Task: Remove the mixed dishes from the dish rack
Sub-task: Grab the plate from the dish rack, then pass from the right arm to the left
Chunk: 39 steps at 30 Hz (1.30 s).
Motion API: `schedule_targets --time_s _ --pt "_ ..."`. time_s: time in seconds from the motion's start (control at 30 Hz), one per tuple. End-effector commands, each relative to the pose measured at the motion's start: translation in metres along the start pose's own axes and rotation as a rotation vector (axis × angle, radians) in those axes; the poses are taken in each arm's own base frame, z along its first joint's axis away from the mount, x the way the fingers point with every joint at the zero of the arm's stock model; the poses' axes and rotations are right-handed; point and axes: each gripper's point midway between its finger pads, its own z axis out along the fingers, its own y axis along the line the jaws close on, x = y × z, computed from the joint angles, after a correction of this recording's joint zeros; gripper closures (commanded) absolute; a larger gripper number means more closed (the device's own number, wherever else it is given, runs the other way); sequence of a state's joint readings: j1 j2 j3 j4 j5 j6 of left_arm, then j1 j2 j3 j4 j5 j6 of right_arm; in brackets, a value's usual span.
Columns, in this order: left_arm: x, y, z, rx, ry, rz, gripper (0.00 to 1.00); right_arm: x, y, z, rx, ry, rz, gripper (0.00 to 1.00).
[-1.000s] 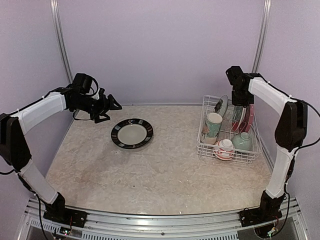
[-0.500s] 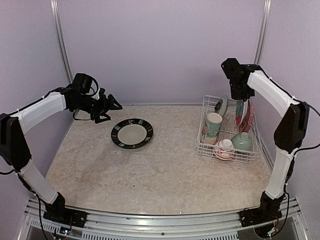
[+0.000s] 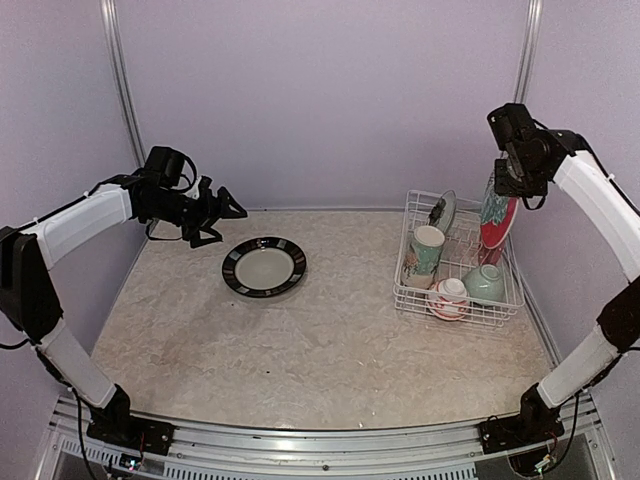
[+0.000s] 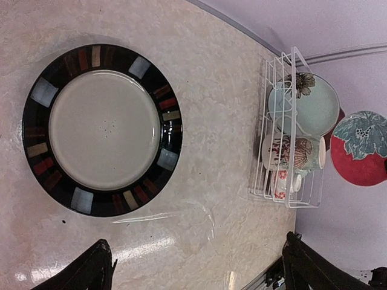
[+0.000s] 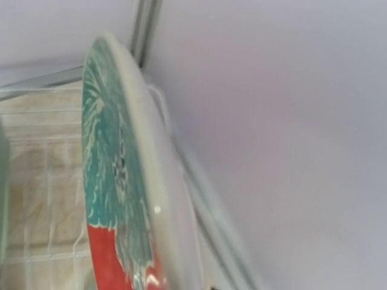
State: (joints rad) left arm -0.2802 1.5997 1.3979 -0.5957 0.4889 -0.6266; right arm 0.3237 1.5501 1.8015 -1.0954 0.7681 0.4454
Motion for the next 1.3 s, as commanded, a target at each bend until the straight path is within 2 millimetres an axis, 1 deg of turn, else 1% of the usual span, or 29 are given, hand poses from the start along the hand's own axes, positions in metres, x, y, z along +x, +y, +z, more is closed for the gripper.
schedule_targets --time_s 0.0,0.07,0.17,0.23,0.33,0.4,0.47,0.5,0.6,0.7,0.8,0.87,0.93,1.03,1.2,1.27 --pt "0.0 -0.022 -0.004 0.11 0.042 0.025 0.07 -0.024 -0.009 -0.031 -0.22 -0.136 0.217 1.0" --pt "0.003 -0.029 -0.001 0.16 0.075 0.023 0.04 -0.023 -0.014 -0.036 -0.311 -0.147 0.274 1.0" --pt "0.007 -0.039 0.0 0.233 0.103 0.024 0.03 -0.017 -0.011 -0.041 -0.437 -0.139 0.324 1.0" --pt "0.012 -0.051 -0.003 0.317 0.133 0.033 0.03 -0.016 -0.008 -0.045 -0.499 -0.134 0.352 1.0" --pt "0.019 -0.067 -0.005 0.421 0.175 0.046 0.03 -0.021 -0.003 -0.057 -0.599 -0.155 0.397 1.0" --pt "0.022 -0.074 -0.007 0.453 0.187 0.061 0.03 -0.028 0.0 -0.068 -0.668 -0.172 0.435 1.0" --pt "0.025 -0.078 -0.008 0.468 0.193 0.075 0.03 -0.035 0.009 -0.079 -0.754 -0.187 0.468 1.0" --pt "0.026 -0.08 -0.01 0.476 0.194 0.081 0.03 -0.042 0.017 -0.088 -0.831 -0.205 0.483 1.0" --pt "0.028 -0.085 -0.013 0.506 0.197 0.091 0.04 -0.047 0.049 -0.101 -1.043 -0.185 0.507 1.0" --pt "0.031 -0.094 -0.019 0.567 0.215 0.098 0.04 -0.039 0.08 -0.104 -1.204 -0.148 0.537 1.0" --pt "0.034 -0.101 -0.023 0.62 0.232 0.104 0.05 -0.03 0.111 -0.105 -1.264 -0.105 0.539 1.0" --pt "0.035 -0.102 -0.022 0.621 0.234 0.1 0.05 -0.025 0.132 -0.106 -1.296 -0.079 0.54 1.0" --pt "0.036 -0.101 -0.019 0.615 0.242 0.089 0.06 -0.02 0.155 -0.111 -1.362 -0.044 0.553 1.0" --pt "0.036 -0.094 -0.011 0.595 0.258 0.049 0.1 -0.009 0.192 -0.116 -1.452 0.031 0.569 1.0" --pt "0.039 -0.09 -0.001 0.604 0.305 0.007 0.12 0.01 0.246 -0.124 -1.535 0.124 0.568 1.0" --pt "0.04 -0.088 0.003 0.599 0.32 -0.009 0.14 0.015 0.266 -0.13 -1.573 0.153 0.557 1.0"
